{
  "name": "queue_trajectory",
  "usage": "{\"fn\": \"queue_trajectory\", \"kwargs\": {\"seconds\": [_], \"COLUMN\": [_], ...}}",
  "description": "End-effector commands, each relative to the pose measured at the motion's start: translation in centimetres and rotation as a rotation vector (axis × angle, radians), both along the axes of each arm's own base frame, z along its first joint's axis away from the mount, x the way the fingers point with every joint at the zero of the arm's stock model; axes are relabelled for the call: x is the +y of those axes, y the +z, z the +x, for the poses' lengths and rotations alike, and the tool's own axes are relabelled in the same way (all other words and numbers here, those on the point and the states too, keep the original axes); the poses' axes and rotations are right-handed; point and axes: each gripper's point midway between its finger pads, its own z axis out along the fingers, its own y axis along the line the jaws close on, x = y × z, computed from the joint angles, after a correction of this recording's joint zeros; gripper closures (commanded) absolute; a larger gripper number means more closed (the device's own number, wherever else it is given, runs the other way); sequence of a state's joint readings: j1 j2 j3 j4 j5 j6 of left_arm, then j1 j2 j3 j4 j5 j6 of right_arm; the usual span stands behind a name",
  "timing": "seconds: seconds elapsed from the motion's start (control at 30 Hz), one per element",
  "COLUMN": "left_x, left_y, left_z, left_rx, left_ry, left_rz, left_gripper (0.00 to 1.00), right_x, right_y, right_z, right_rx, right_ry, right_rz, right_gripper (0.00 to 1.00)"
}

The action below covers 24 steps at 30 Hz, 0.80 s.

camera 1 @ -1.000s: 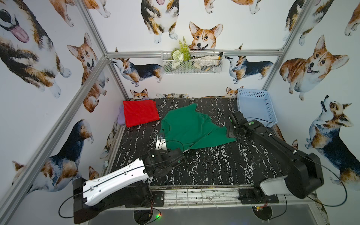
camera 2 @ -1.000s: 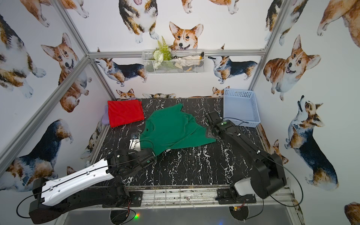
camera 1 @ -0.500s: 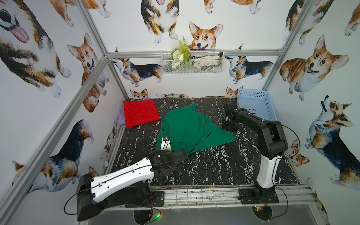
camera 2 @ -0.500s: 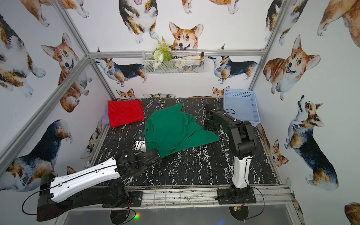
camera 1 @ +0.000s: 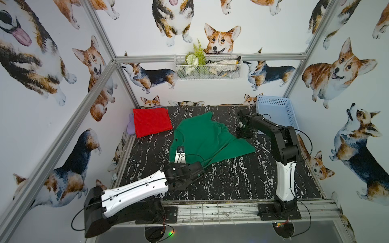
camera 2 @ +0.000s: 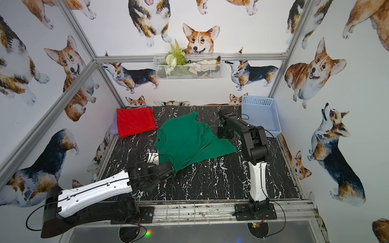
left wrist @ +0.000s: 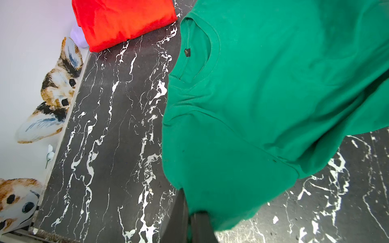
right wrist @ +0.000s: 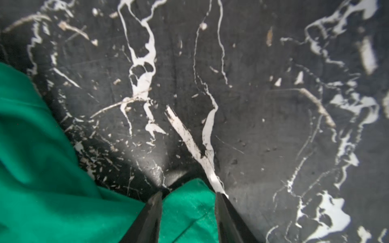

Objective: Fold and stack t-shirts
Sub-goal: Flatten out the T-shirt at the center of the board.

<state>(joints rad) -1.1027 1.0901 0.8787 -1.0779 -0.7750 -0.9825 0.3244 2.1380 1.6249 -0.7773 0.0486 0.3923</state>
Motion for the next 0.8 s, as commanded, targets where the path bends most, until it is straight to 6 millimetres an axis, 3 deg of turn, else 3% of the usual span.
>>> {"fn": "queue_trajectory", "kwargs": {"seconds": [0.0, 0.13, 0.3, 0.5, 0.77], "left_x": [0.5, 0.6, 0.4, 0.2, 0.3], "left_y": [0.1, 0.2, 0.2, 0.4, 0.6], "left_z": [-0.1, -0.2, -0.2, -0.1, -0.1], "left_rx": [-0.007, -0.007, -0.006, -0.011, -0.016], "left_ry": [0.002, 0.000, -0.003, -0.010, -0.006], "left_rz": [0.000, -0.009, -0.013, -0.017, -0.016], "left_gripper": [1.00, 1.00, 1.00, 1.00, 1.00], "right_x": [-0.3, -0.5, -1.1, -2.0, -3.1], "right_y": [-0.7, -1.4, -1.5, 1.2, 5.4], "right_z": [-0.7, -0.9, -1.0, -0.6, -0.8], "right_rx": [0.039, 0.049, 0.050, 0.005, -0.067], "right_ry": [0.001, -0.008, -0.023, -0.020, -0.019], "right_rz": [-0.012, -0.019, -0.029, -0.055, -0.081], "right_gripper": [0.55, 0.60, 0.81, 0.95, 0.99]}}
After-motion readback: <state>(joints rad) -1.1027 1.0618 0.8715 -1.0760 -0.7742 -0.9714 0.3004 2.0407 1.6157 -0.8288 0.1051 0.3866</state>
